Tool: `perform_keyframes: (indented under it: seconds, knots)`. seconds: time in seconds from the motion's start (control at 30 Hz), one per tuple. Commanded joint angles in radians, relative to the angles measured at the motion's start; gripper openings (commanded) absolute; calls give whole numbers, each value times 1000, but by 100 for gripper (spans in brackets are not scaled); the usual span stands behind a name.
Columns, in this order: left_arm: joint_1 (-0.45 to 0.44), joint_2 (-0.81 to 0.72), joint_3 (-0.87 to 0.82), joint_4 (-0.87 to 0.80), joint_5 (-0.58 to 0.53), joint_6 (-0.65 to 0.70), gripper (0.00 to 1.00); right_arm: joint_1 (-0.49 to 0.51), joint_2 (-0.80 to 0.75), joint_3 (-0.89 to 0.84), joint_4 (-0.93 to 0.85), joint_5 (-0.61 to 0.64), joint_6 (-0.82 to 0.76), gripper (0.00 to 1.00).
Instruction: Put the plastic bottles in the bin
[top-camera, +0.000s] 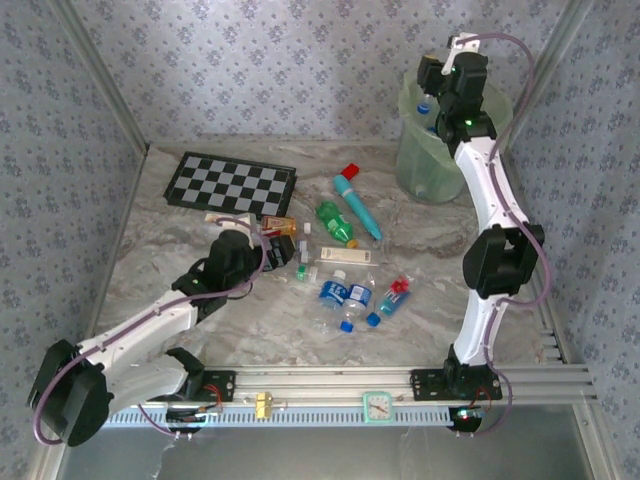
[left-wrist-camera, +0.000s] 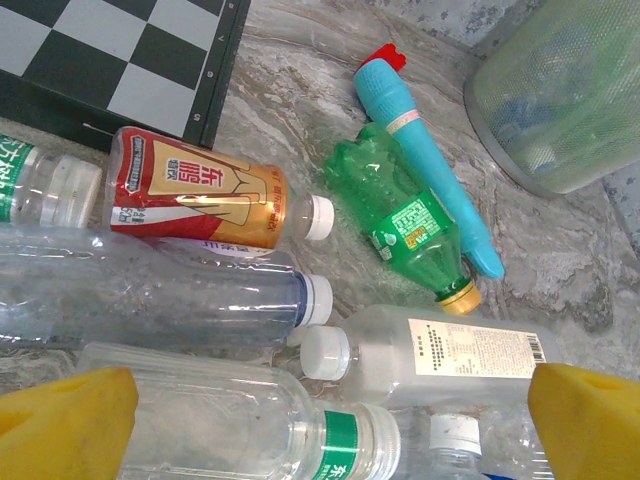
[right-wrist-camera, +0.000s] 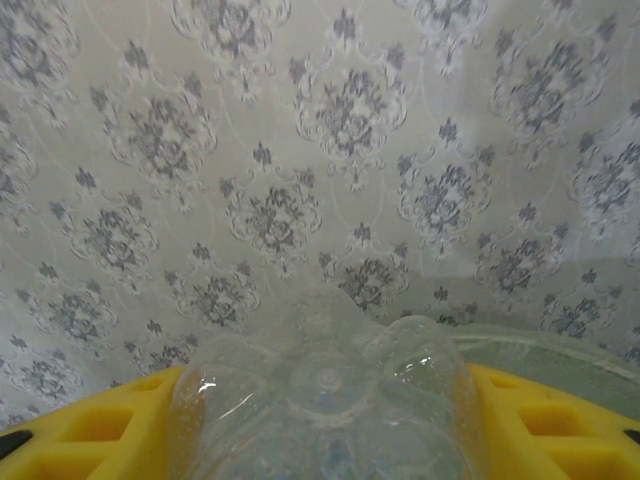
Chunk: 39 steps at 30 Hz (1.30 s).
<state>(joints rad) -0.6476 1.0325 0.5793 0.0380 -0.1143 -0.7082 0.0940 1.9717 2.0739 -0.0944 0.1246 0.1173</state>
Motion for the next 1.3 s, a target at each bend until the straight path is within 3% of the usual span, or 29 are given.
perform_keyframes:
  seconds: [0.0,0.33,0.57,0.73,0.9,1.27]
  knots:
    - [7,-23,-2,-23,-19,12,100,1,58,73,-153,9,8,55]
    - [5,-48,-6,-42,-21,12,100,-2,206,234,-383,-4,50,59]
    - [5,-76,-13,-64,-34,19,100,-4,209,352,-447,-26,58,85]
    - [5,-93,-21,-68,-57,22,100,-1,127,348,-464,-25,57,92]
    - [6,-107,-28,-81,-103,28,100,30,-33,177,-425,-76,55,92]
    - [16,-69,-21,-55,-121,41,100,215,-511,-581,-219,-106,109,94]
